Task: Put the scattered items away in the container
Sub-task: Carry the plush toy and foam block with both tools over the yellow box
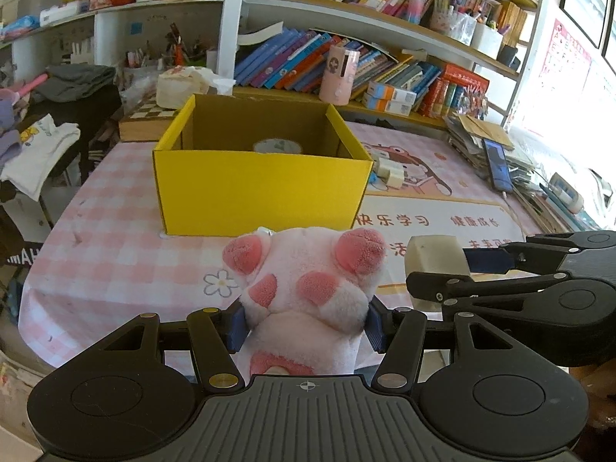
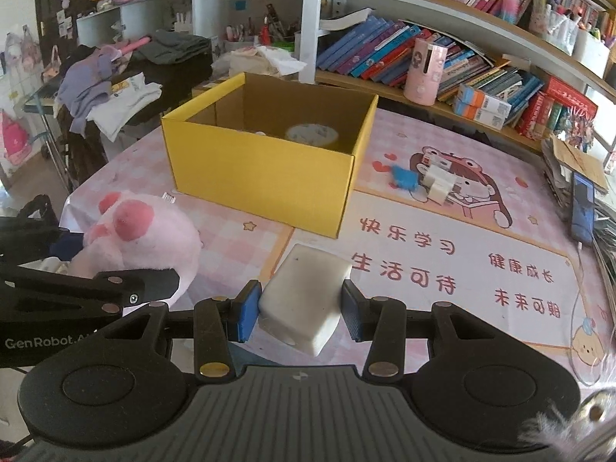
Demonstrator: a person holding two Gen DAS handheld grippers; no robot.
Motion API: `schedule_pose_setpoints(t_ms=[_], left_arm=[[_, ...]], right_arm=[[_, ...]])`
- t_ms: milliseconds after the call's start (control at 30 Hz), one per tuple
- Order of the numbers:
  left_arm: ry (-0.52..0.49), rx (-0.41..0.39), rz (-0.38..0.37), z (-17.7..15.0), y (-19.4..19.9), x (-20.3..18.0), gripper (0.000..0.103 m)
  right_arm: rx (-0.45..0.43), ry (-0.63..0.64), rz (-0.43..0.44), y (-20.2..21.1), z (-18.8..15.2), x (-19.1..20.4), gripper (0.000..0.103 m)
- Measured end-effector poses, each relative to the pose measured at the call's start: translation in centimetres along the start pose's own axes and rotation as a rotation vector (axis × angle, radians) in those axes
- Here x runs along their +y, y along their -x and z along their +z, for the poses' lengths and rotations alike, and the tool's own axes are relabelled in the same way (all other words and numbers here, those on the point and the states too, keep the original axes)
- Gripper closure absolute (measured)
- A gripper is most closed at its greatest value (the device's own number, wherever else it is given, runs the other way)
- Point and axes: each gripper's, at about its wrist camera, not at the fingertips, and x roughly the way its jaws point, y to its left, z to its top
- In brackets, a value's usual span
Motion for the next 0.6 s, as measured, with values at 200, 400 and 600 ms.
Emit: schedule_pose_setpoints(t_ms=[200, 400, 600], left_arm=[[0.009, 0.007, 0.027, 0.3, -0.5, 0.6, 0.046], [0.025, 0.003, 0.06, 1.2, -1.1, 1.2, 0.046], [0.032, -0.023, 0.082, 3.1, -1.8, 1.2, 0.046]], right_arm=[[0.007, 0.018, 0.038, -1.2, 0.5, 0.4, 0.061], [0.002, 0.042, 0.077, -2.6, 1.8, 0.3, 0.062], [-0.047, 0.086, 0.099, -3.3, 4.0, -0.5, 0.063]])
